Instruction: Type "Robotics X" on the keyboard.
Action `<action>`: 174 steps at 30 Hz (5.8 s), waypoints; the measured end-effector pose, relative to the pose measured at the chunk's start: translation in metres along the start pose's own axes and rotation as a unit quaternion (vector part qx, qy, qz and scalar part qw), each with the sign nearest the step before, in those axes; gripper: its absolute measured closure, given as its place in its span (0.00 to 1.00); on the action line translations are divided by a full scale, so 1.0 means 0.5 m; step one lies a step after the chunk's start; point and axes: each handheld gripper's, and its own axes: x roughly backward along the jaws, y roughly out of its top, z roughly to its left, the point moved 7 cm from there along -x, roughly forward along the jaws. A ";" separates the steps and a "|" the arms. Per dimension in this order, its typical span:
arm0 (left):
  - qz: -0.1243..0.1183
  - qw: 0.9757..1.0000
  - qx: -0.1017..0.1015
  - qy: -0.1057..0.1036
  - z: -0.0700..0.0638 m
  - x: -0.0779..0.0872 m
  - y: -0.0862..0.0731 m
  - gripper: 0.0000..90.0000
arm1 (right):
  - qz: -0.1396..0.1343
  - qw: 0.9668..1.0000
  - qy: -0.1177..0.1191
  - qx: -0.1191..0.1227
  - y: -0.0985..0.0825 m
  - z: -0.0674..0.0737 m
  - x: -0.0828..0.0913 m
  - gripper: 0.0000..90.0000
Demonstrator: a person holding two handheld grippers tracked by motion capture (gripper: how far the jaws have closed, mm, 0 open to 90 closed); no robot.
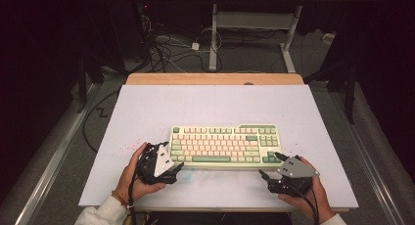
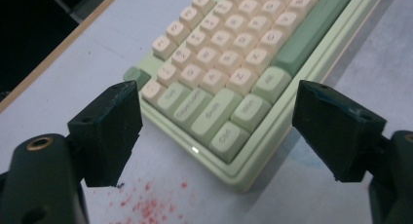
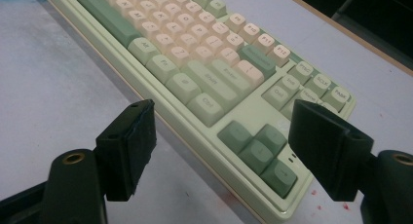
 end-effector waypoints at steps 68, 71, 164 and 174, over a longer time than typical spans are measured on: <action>0.030 0.999 0.015 -0.020 -0.005 0.007 -0.056 0.18 | 0.070 0.993 0.097 0.014 0.179 0.049 -0.258 1.00; 0.031 0.999 0.015 -0.022 -0.006 0.006 -0.057 0.18 | 0.073 0.993 0.095 0.014 0.179 0.052 -0.264 1.00; 0.018 0.999 0.045 -0.017 0.003 0.011 -0.044 0.25 | -0.048 0.999 -0.016 -0.002 0.080 -0.023 -0.012 0.27; 0.013 0.998 0.057 -0.036 0.004 0.018 -0.031 0.38 | -0.035 0.999 -0.022 -0.005 0.037 -0.028 0.000 0.27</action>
